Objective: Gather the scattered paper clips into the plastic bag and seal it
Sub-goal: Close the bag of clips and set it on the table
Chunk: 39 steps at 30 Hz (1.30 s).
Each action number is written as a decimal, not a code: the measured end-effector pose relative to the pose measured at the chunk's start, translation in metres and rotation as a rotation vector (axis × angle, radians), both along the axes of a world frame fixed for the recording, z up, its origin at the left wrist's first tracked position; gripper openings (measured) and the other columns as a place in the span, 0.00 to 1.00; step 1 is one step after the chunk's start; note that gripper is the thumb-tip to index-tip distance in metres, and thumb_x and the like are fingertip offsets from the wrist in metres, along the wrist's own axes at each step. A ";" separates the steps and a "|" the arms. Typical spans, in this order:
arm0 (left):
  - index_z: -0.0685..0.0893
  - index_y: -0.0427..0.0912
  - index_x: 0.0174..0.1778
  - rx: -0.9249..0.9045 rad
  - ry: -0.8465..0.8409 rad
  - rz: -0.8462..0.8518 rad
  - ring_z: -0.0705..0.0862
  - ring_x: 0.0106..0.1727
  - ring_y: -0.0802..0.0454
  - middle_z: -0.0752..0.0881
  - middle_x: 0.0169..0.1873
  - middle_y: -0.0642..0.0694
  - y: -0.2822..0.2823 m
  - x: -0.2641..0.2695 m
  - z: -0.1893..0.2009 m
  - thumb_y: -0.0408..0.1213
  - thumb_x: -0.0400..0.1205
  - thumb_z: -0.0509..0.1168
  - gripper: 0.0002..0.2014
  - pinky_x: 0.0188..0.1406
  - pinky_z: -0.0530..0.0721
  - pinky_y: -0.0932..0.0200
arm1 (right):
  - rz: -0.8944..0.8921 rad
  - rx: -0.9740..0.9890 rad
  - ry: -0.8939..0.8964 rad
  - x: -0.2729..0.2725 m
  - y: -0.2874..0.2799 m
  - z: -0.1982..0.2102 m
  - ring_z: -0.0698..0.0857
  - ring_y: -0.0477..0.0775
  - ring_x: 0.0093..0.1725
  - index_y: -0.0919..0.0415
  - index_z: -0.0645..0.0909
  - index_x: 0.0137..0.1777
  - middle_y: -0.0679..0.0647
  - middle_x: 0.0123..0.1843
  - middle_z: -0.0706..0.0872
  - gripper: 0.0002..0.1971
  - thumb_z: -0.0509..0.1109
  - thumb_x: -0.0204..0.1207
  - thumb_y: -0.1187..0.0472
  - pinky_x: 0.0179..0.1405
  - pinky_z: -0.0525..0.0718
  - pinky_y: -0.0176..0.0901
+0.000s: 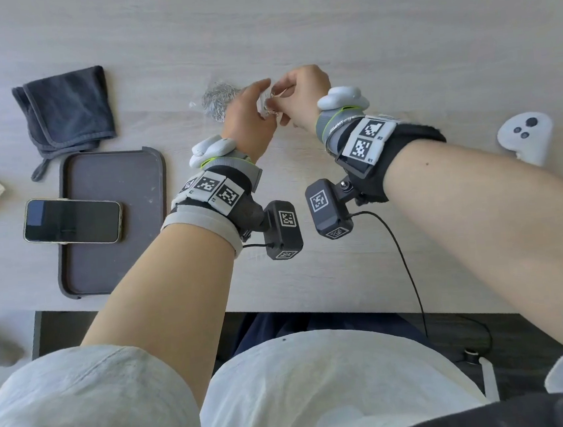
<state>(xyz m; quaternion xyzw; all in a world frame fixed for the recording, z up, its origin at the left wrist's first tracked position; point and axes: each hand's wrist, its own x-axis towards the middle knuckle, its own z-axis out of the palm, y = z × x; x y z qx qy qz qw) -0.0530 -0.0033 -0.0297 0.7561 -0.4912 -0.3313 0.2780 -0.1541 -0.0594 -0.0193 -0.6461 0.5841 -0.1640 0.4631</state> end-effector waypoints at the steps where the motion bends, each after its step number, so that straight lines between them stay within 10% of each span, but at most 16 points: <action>1: 0.73 0.46 0.70 0.002 -0.003 -0.016 0.83 0.57 0.42 0.82 0.64 0.44 0.000 0.002 0.004 0.29 0.75 0.61 0.25 0.58 0.81 0.54 | -0.017 -0.006 -0.011 0.001 0.000 0.001 0.85 0.44 0.22 0.59 0.84 0.48 0.52 0.33 0.88 0.09 0.75 0.69 0.58 0.18 0.76 0.28; 4: 0.76 0.48 0.66 -0.018 -0.013 -0.030 0.80 0.42 0.51 0.85 0.57 0.45 0.000 0.005 0.012 0.27 0.75 0.60 0.23 0.46 0.78 0.61 | 0.005 -0.101 0.040 0.003 -0.003 0.008 0.85 0.47 0.27 0.57 0.86 0.48 0.54 0.40 0.90 0.08 0.70 0.73 0.57 0.25 0.78 0.30; 9: 0.84 0.45 0.50 -0.070 -0.070 0.081 0.82 0.41 0.45 0.88 0.53 0.45 -0.005 0.019 0.023 0.25 0.75 0.55 0.16 0.41 0.76 0.63 | 0.350 -0.348 0.458 0.001 -0.005 0.007 0.76 0.60 0.59 0.56 0.87 0.49 0.57 0.59 0.76 0.10 0.63 0.75 0.60 0.53 0.76 0.50; 13: 0.88 0.44 0.50 -0.006 -0.180 0.005 0.84 0.50 0.45 0.89 0.52 0.43 -0.010 0.031 0.036 0.29 0.77 0.56 0.16 0.46 0.77 0.62 | 0.438 -0.386 0.440 0.005 -0.009 0.006 0.73 0.58 0.66 0.56 0.87 0.49 0.51 0.64 0.80 0.10 0.64 0.77 0.59 0.59 0.69 0.51; 18: 0.86 0.43 0.52 -0.006 -0.180 -0.075 0.84 0.46 0.53 0.86 0.51 0.49 -0.016 0.056 0.045 0.48 0.74 0.70 0.15 0.49 0.76 0.65 | 0.324 -0.341 0.158 0.011 -0.024 0.023 0.82 0.55 0.54 0.60 0.88 0.46 0.54 0.54 0.88 0.08 0.68 0.75 0.59 0.57 0.77 0.46; 25: 0.88 0.41 0.44 -0.181 -0.089 -0.028 0.81 0.40 0.55 0.90 0.45 0.43 -0.051 0.073 0.068 0.43 0.76 0.69 0.10 0.37 0.73 0.76 | 0.218 -0.380 0.040 0.014 -0.049 0.053 0.79 0.47 0.43 0.62 0.88 0.51 0.56 0.49 0.90 0.11 0.68 0.78 0.57 0.49 0.76 0.38; 32: 0.87 0.44 0.39 -0.289 -0.011 0.028 0.82 0.39 0.59 0.86 0.36 0.51 -0.090 0.063 0.096 0.42 0.73 0.71 0.06 0.49 0.84 0.58 | -0.014 -0.387 -0.078 0.007 -0.074 0.081 0.83 0.37 0.27 0.60 0.89 0.46 0.46 0.33 0.85 0.08 0.70 0.75 0.59 0.39 0.79 0.25; 39: 0.81 0.50 0.36 -0.369 -0.004 0.012 0.82 0.36 0.59 0.82 0.31 0.59 -0.110 0.047 0.102 0.40 0.73 0.70 0.04 0.45 0.85 0.58 | -0.078 -0.481 -0.110 -0.005 -0.092 0.093 0.80 0.41 0.38 0.59 0.87 0.42 0.43 0.38 0.84 0.06 0.70 0.71 0.60 0.39 0.74 0.22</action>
